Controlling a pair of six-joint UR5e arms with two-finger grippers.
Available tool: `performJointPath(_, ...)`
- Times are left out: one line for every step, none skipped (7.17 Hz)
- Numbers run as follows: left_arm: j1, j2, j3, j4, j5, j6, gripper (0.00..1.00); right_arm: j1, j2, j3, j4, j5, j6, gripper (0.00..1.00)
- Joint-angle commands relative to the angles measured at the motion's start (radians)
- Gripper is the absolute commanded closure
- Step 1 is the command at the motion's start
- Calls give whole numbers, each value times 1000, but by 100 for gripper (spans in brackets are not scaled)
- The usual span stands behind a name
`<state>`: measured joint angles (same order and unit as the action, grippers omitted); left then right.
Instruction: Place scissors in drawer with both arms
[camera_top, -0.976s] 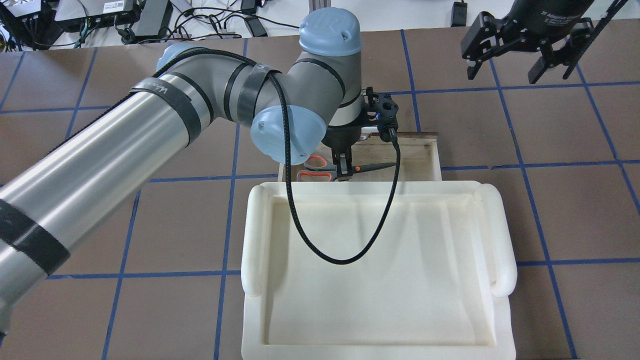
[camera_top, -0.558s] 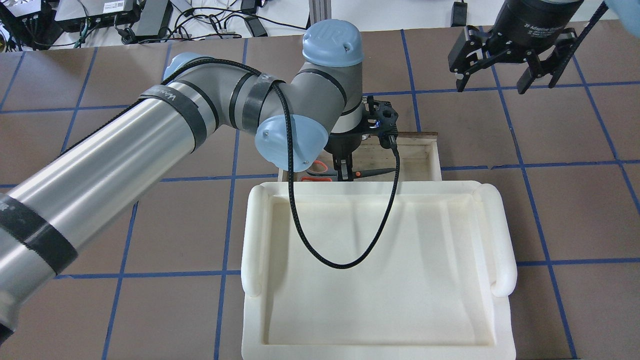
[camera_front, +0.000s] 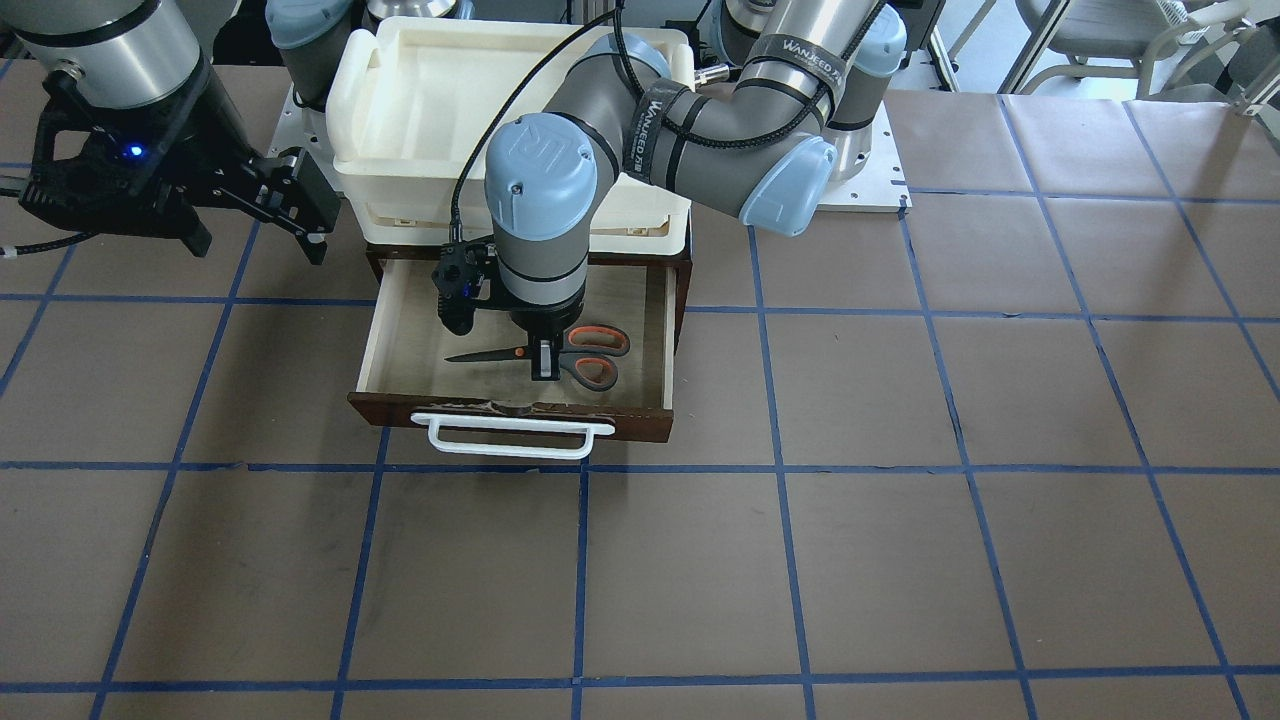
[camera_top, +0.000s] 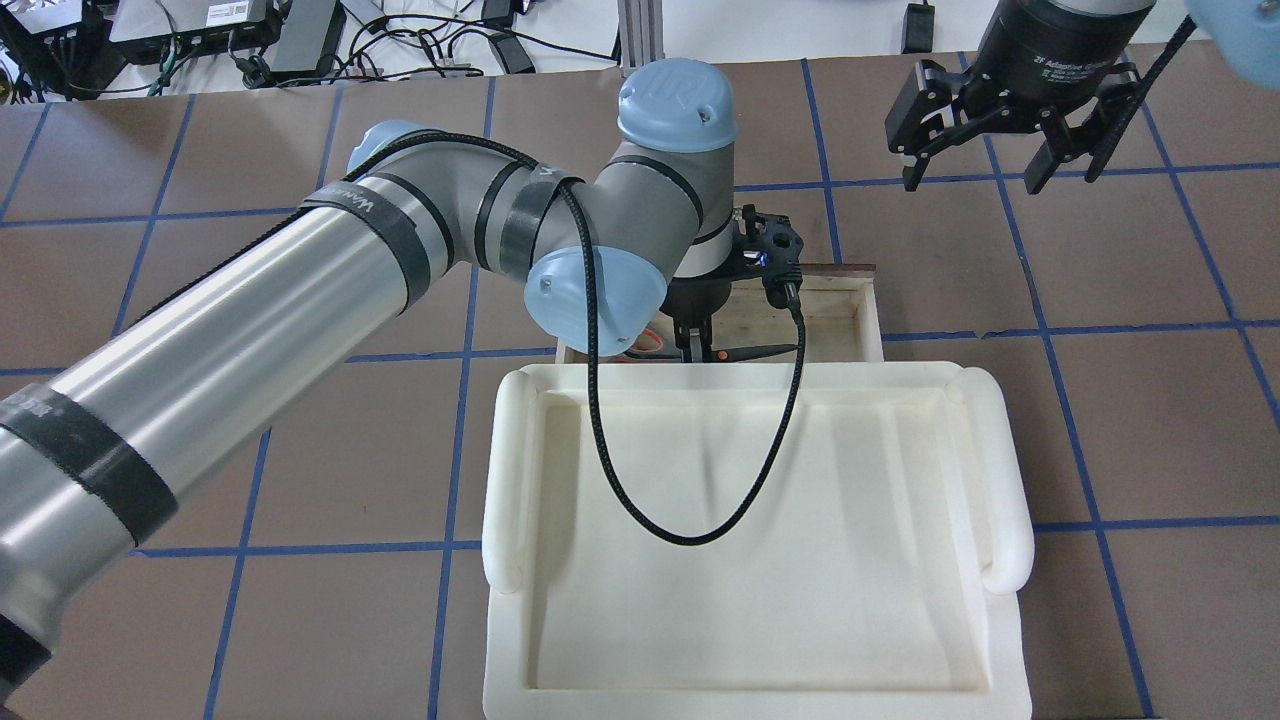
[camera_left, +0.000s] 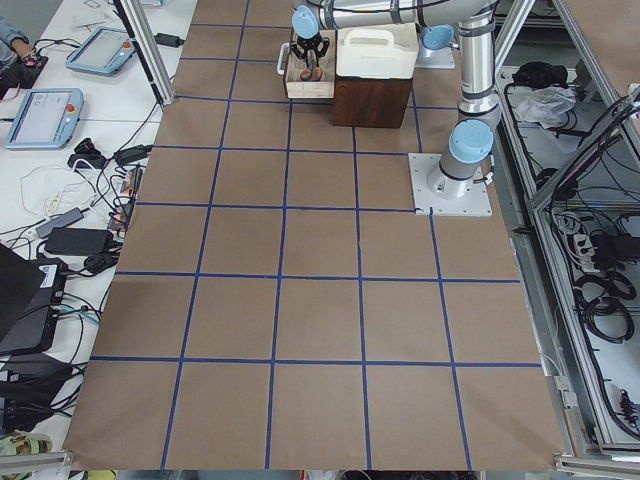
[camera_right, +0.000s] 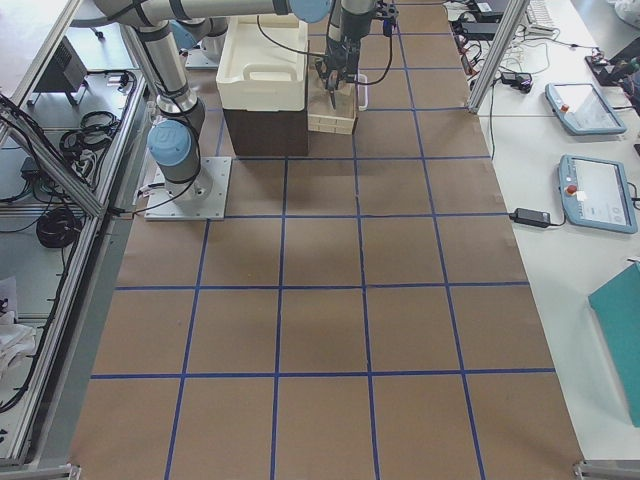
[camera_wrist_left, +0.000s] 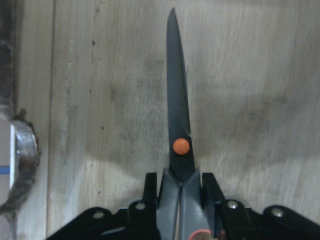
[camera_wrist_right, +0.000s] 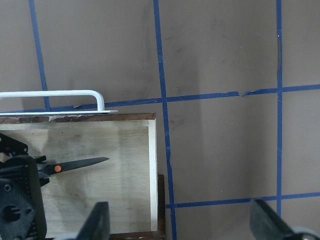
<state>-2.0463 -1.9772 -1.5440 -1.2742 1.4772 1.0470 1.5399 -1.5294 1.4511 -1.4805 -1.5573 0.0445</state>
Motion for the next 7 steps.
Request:
performJointPath(-9,-3,-1,2,2,-2,97,0,0,0,-1,-3,5,0)
performJointPath(-9,-3,-5,2,0,-2,90,0,0,0,2,-4,6,0)
performJointPath(-9,-2,-8,2,0,-4,56,0,0,0,2,-4,6,0)
performJointPath(-9,-2,-8,2,0,-2,14,2,-2,0,2,-4,8,0)
performJointPath(-9,0,-8,1,0,-4,4,2,-2,0,2,-4,15,0)
performJointPath(-9,1,-8,1,0,-2,0,2,-3,2,2,-4,21,0)
performJointPath(-9,3,-5,1,0,-2,0,3,-3,9,2,-6,28,0)
